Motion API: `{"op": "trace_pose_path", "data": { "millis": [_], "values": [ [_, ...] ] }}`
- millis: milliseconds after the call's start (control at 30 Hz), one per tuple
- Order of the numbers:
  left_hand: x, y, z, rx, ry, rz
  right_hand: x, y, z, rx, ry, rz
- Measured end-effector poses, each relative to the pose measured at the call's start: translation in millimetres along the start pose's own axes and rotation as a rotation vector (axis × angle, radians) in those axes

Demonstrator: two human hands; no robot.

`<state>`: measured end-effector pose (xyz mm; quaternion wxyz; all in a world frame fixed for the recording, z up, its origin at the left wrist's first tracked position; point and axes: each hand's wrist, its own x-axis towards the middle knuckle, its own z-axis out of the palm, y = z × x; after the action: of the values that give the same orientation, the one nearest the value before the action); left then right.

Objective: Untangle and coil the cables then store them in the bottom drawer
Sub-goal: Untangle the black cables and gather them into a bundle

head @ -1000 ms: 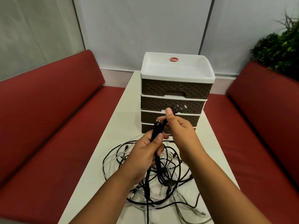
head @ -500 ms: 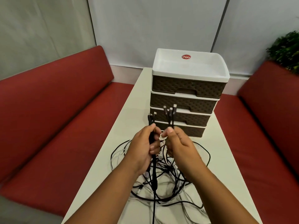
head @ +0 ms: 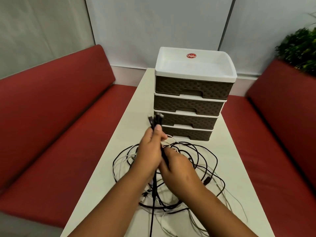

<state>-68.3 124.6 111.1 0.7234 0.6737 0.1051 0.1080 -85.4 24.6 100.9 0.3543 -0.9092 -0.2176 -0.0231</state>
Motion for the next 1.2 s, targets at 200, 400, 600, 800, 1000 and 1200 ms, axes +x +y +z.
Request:
{"op": "trace_pose_path", "data": {
  "millis": [200,400,600,800,1000,1200],
  "values": [
    [17.6,28.0,-34.4,-0.487,-0.085,-0.072,-24.9,51.3,8.9,0.367,-0.002,0.112],
    [20.0,29.8,-52.5,-0.595,-0.105,-0.110,-4.0,151.1,-8.0,-0.012,0.209,0.581],
    [19.2,24.1,-51.8,-0.571,-0.110,-0.138,-1.3,173.3,1.1,0.502,0.086,0.856],
    [17.9,23.7,-51.9,-0.548,-0.097,-0.144,28.5,124.8,-55.0,0.782,0.283,0.679],
    [17.8,27.5,-49.4,-0.548,-0.107,-0.132,61.0,48.7,-129.6,0.846,0.296,0.349],
    [18.2,34.5,-46.0,-0.520,-0.096,-0.071,89.7,-14.0,-180.5,1.014,0.287,0.107]
  ]
}}
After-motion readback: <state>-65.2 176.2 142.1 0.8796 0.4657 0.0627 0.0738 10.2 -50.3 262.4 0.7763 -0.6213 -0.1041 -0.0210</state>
